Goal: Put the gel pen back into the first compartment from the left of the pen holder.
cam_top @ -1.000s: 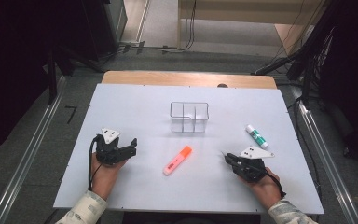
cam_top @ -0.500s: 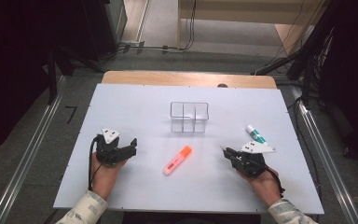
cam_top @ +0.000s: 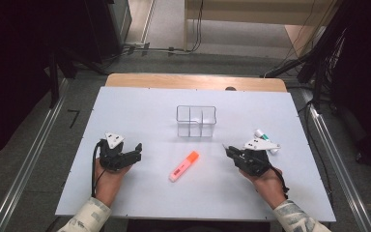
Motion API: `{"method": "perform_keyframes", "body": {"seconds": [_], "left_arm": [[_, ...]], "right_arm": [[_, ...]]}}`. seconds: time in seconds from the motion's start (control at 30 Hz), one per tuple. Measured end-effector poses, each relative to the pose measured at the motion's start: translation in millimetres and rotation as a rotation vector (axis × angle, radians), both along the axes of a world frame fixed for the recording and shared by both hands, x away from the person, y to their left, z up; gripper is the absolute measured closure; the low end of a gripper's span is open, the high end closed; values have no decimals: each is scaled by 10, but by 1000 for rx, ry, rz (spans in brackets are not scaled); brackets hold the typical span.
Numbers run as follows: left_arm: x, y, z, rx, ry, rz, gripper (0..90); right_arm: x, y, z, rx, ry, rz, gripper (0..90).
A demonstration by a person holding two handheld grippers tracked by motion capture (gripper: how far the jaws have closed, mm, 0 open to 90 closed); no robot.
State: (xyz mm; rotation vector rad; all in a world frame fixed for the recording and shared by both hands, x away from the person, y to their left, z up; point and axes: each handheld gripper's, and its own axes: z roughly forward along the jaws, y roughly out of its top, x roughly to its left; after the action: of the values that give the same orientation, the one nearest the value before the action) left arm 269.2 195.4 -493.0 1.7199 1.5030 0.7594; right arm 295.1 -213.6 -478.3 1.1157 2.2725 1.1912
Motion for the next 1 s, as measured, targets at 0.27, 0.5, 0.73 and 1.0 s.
{"method": "perform_keyframes", "body": {"seconds": [0.27,0.5,0.73,1.0], "left_arm": [[0,1,0,-1,0,-1,198],[0,3,1,-2,1,1,199],[0,9,2,-5,-1,0,199],[-1,12,4,-8,-3,2,199]], "right_arm": [[77,132,89,18,-29,12,788],[167,284,179,40,-46,25,788],[278,446,255,49,-57,30,789],[386,612,328,58,-73,29,788]]}}
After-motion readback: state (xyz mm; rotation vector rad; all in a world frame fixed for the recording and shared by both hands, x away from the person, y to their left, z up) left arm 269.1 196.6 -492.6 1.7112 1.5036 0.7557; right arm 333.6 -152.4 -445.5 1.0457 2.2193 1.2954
